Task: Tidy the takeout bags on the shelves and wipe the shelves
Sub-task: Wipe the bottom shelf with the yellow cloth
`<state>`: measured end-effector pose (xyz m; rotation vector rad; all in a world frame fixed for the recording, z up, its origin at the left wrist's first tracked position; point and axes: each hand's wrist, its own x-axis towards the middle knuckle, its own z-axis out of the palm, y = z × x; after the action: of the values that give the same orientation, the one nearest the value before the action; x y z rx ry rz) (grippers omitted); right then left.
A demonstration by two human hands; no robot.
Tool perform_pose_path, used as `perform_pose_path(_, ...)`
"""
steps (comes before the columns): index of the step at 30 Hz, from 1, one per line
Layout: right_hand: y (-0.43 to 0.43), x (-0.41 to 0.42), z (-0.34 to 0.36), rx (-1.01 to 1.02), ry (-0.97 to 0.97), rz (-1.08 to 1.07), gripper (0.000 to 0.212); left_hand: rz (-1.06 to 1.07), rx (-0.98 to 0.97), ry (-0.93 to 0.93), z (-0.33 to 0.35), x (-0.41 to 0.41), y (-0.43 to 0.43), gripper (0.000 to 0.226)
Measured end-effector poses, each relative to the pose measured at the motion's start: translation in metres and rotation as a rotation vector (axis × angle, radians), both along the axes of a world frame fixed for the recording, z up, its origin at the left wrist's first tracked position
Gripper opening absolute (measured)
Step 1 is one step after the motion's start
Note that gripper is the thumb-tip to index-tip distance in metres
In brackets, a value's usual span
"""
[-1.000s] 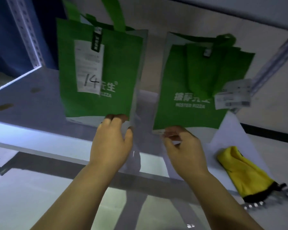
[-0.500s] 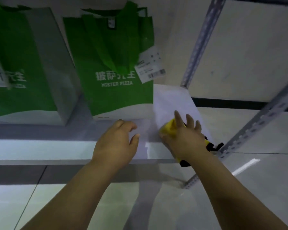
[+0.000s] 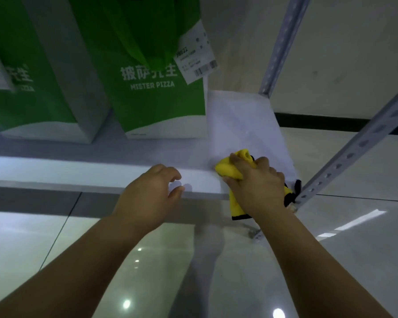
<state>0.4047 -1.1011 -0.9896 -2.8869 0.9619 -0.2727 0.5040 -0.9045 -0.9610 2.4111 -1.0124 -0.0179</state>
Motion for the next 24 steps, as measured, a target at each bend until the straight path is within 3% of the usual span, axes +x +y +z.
perform_pose_path(8, 0.075, -0.009, 0.012, 0.403, -0.098, 0.248, 0.057, 0.026, 0.228, -0.039, 0.004, -0.017, 0.083, 0.033)
perform_pose_path(14, 0.128, 0.024, 0.018, 0.371, -0.089, 0.384, 0.056, 0.208, 0.227, -0.085, 0.014, 0.024, 0.148, 0.032)
perform_pose_path(24, 0.240, 0.120, 0.032, 0.378, -0.110, 0.392, 0.053, 0.378, 0.180, -0.077, 0.039, 0.121, 0.255, 0.025)
